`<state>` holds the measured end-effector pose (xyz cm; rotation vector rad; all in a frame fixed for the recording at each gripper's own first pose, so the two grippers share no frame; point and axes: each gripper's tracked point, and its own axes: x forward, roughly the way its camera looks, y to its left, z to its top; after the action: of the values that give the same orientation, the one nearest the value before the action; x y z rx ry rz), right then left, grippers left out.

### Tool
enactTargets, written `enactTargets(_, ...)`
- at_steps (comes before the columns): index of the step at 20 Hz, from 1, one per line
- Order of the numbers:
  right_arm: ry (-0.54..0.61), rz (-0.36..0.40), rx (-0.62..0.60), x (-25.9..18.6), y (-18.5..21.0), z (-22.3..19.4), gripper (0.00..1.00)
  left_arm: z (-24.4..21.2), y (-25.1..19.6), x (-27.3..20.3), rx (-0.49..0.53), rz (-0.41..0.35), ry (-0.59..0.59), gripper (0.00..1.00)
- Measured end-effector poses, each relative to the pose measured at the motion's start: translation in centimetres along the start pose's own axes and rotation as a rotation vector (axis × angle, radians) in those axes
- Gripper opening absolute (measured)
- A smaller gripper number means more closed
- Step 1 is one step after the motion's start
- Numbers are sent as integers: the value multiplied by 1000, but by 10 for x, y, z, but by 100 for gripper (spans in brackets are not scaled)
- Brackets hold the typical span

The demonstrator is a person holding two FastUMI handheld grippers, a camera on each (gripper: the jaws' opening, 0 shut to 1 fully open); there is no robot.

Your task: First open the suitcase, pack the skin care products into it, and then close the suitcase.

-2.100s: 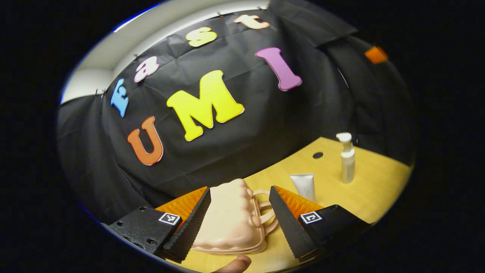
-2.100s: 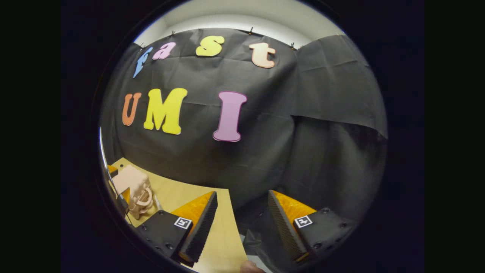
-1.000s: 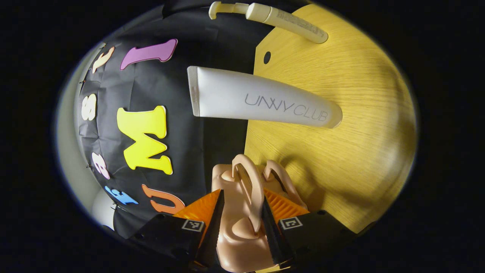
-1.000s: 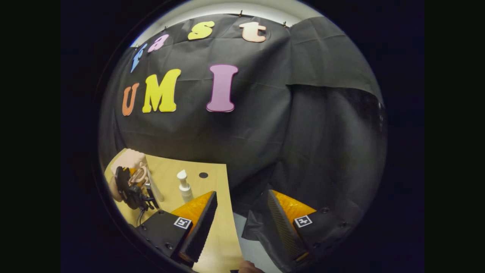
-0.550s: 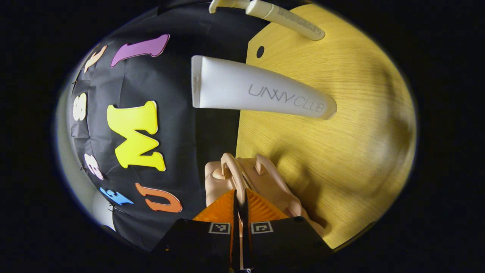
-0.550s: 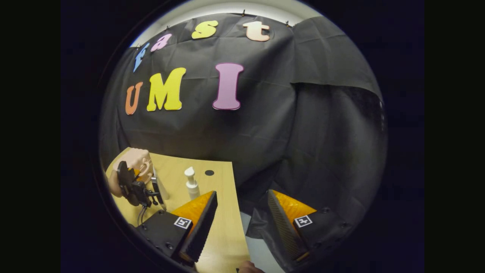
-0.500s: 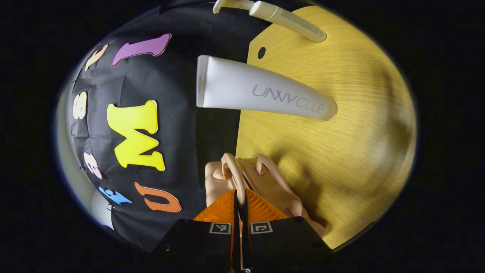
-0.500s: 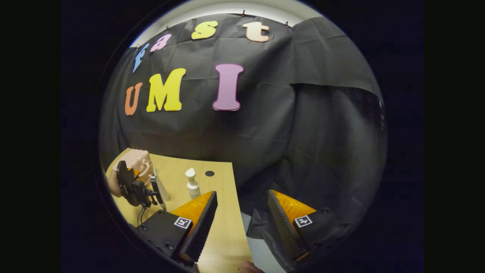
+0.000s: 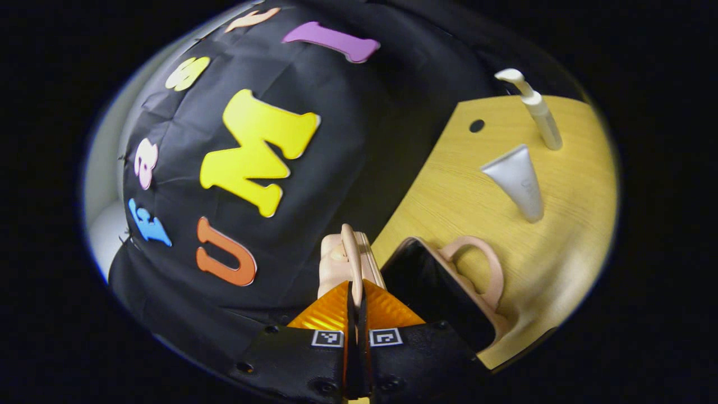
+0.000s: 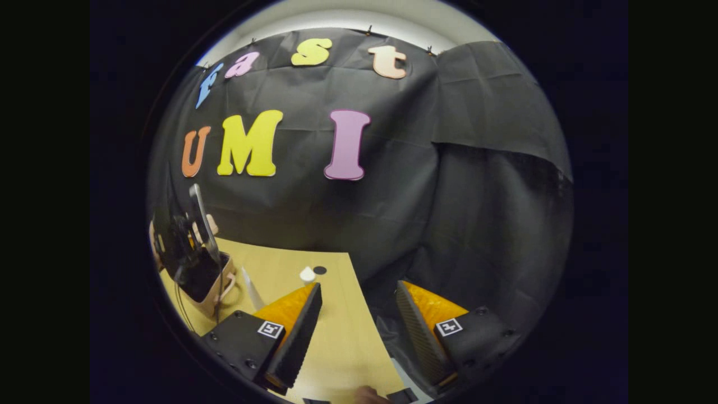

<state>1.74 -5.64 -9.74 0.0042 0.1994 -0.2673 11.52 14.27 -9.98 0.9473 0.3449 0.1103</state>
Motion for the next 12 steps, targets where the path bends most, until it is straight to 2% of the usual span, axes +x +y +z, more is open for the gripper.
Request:
enactTargets(3,-18,-17,-3,-10,36,17,80,-26,63,0,-139,26,-14,3)
enactTargets(6,-16,0,24,-21,85,27,80,-74,116,7,-253,58,-7,2)
enactTargets(10,-20,-5,-7,-29,130,38,80,-138,169,36,-342,60,17,2)
enactTargets(12,-21,-10,-22,-34,149,44,80,-176,178,46,-387,45,29,3)
